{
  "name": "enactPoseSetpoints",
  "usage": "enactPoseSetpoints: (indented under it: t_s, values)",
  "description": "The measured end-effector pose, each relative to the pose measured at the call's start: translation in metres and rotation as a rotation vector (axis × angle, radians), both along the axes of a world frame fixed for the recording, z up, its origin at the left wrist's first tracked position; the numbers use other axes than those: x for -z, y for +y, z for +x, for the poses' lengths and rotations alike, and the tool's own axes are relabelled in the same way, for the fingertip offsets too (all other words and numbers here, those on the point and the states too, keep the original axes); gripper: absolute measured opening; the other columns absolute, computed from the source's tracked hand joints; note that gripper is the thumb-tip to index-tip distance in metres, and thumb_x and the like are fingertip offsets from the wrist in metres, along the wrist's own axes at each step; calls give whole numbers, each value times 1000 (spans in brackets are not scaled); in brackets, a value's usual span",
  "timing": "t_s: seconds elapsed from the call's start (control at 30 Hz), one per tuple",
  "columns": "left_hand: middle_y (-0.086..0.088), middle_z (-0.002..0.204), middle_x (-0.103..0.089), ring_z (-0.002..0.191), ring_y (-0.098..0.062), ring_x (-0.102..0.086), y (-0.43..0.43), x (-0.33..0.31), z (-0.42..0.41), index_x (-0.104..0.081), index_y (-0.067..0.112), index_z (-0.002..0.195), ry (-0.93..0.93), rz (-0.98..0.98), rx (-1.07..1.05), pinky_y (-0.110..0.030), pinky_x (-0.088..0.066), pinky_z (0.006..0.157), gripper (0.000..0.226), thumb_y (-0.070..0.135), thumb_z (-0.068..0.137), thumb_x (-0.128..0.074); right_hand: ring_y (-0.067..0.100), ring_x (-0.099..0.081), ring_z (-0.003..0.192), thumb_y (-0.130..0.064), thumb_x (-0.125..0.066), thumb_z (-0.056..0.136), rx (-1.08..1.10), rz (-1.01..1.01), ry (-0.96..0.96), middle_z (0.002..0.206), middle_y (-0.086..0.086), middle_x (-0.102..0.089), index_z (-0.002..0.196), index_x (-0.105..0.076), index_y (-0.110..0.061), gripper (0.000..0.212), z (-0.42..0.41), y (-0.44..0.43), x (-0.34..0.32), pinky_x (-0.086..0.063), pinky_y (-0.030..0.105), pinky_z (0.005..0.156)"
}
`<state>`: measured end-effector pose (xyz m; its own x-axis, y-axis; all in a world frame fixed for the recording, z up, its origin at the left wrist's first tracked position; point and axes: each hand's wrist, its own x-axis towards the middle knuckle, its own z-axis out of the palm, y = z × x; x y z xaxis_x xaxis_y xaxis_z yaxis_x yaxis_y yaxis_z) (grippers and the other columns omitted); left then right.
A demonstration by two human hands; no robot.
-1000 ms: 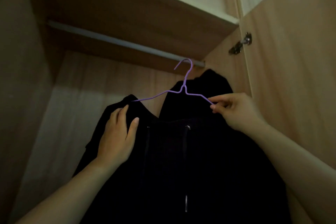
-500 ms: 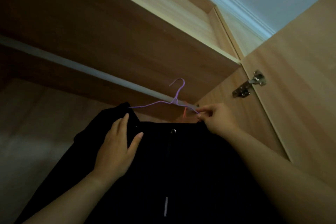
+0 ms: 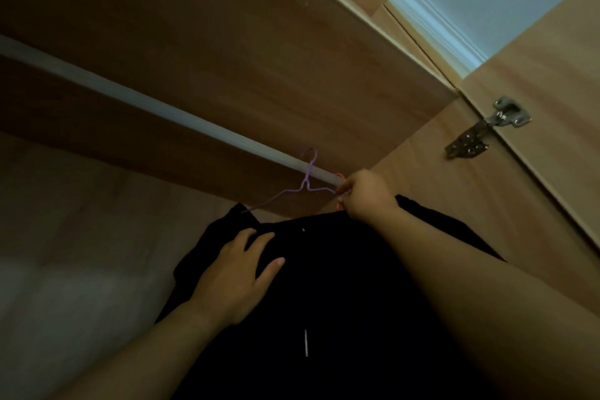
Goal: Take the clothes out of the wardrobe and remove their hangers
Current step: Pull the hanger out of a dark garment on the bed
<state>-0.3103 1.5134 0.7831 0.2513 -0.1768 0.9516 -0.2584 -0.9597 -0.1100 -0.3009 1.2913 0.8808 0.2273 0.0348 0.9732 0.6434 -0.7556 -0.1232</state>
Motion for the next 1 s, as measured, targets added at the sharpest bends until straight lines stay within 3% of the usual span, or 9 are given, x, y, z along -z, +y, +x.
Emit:
enactPoseSetpoints:
  t_s: [0.13, 0.27, 0.3, 0.37, 0.43, 0.6, 0.7, 0.83, 1.0]
  values:
    - [3, 151, -25, 135, -17, -30, 18, 23, 16, -30, 31, 143, -23, -10, -4, -32, -32, 107, 74, 70, 82, -20, 28, -60, 105, -14, -59, 87, 141, -93, -94, 116, 11, -63, 105, -69, -19, 21, 14, 18, 12, -46, 31, 90]
    - [6, 148, -29, 133, -13, -32, 35, 54, 22, -32, 33, 142, -71, 12, 25, -25, -30, 105, 81, 74, 76, -12, 31, -56, 105, -27, -48, 95, 318, -163, -272, 115, 12, -60, 112, -63, -15, 26, 13, 18, 41, -45, 35, 80]
    - [7, 148, -30, 133, -12, -32, 40, 64, 22, -32, 33, 142, -57, 10, 32, -25, -30, 105, 80, 74, 77, -12, 31, -54, 107, -35, -44, 95, 351, -202, -324, 116, 12, -59, 113, -62, -15, 33, 15, 19, 53, -42, 35, 81]
    - [10, 147, -29, 133, -11, -32, 46, 85, 20, -30, 35, 142, -39, 8, 38, -25, -30, 105, 75, 74, 80, -12, 31, -45, 121, -51, -29, 91, 352, -254, -372, 130, 13, -52, 118, -61, -18, 53, 17, 21, 88, -34, 41, 100]
    - [12, 147, -29, 133, -9, -30, 49, 110, 18, -29, 38, 142, -10, 7, 47, -25, -29, 106, 72, 73, 82, -14, 30, -36, 132, -58, -17, 84, 291, -260, -304, 141, 11, -44, 125, -58, -23, 67, 18, 22, 133, -22, 48, 110]
    - [18, 147, -25, 134, -2, -25, 41, 186, 2, -26, 41, 142, 118, -43, 102, -20, -26, 104, 69, 74, 81, -17, 28, -40, 132, -56, -16, 94, 188, -277, -185, 141, 7, -46, 128, -54, -23, 60, 32, 11, 278, -21, 42, 111]
    - [19, 143, -30, 130, 0, -30, 29, 231, -15, -27, 43, 140, 213, -95, 218, -15, -27, 100, 64, 72, 82, -22, 23, -33, 135, -56, -17, 96, 156, -364, -55, 145, 2, -41, 132, -48, -27, 55, 28, 3, 364, -18, 44, 106]
    - [19, 144, -30, 131, 2, -31, 9, 293, -40, -27, 40, 140, 343, -181, 371, -22, -30, 104, 71, 74, 78, -27, 17, -30, 133, -58, -18, 95, 186, -464, 158, 143, -1, -43, 132, -46, -31, 53, 7, -13, 468, -16, 40, 106]
    - [14, 151, -22, 137, -5, -25, -16, 381, -67, -22, 34, 145, 397, -216, 337, -30, -29, 110, 82, 78, 76, -19, 16, -39, 123, -59, -13, 95, 249, -480, 508, 132, -1, -56, 125, -46, -32, 53, -38, -39, 574, -10, 34, 106]
